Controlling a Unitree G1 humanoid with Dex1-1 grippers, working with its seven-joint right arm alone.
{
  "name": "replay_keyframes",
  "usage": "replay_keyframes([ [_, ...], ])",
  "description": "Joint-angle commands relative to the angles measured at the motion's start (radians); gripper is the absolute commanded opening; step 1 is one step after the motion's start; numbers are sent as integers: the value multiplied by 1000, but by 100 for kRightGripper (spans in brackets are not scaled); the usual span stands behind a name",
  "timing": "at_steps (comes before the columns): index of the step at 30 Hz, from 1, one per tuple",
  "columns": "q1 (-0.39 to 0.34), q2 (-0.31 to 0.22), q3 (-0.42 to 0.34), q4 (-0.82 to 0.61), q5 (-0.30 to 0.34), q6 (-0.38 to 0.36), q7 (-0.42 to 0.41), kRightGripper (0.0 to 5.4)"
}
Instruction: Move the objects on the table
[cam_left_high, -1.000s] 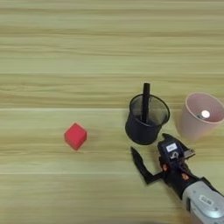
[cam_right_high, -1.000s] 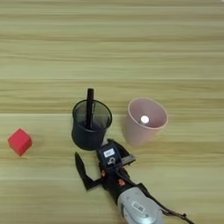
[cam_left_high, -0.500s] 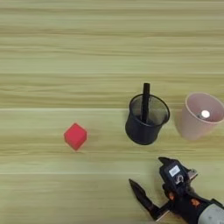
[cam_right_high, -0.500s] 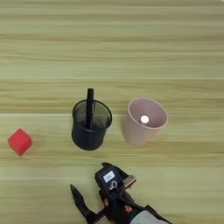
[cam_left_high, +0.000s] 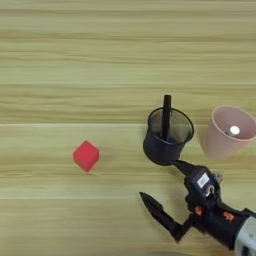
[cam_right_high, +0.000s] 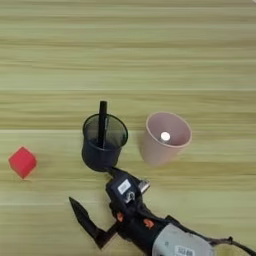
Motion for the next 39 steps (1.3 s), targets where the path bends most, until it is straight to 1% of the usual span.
replay_keyframes([
  [1,-28,-14,-9,-71,46,1,0,537],
  [7,-15,-25,-15,-123,131,74,16,537],
  [11,-1,-31,-40,-147,199,126,16,537],
  [13,-2,-34,-54,-154,234,140,15,537],
  [16,-9,-42,-66,-158,306,150,14,537],
  [19,-32,-50,-76,-158,351,114,3,537],
  [22,-47,-64,-79,-158,354,82,-8,537],
  [26,-73,-86,-76,-158,386,41,-35,537],
  [30,-128,-105,-97,-158,392,11,-75,537],
  [32,-171,-109,-115,-158,372,19,-106,537],
  [35,-252,-97,-153,-149,333,52,-163,537],
  [36,-284,-92,-160,-138,320,66,-187,537],
  [38,-333,-74,-169,-113,321,101,-225,537],
  [39,-356,-72,-165,-102,307,114,-240,537],
])
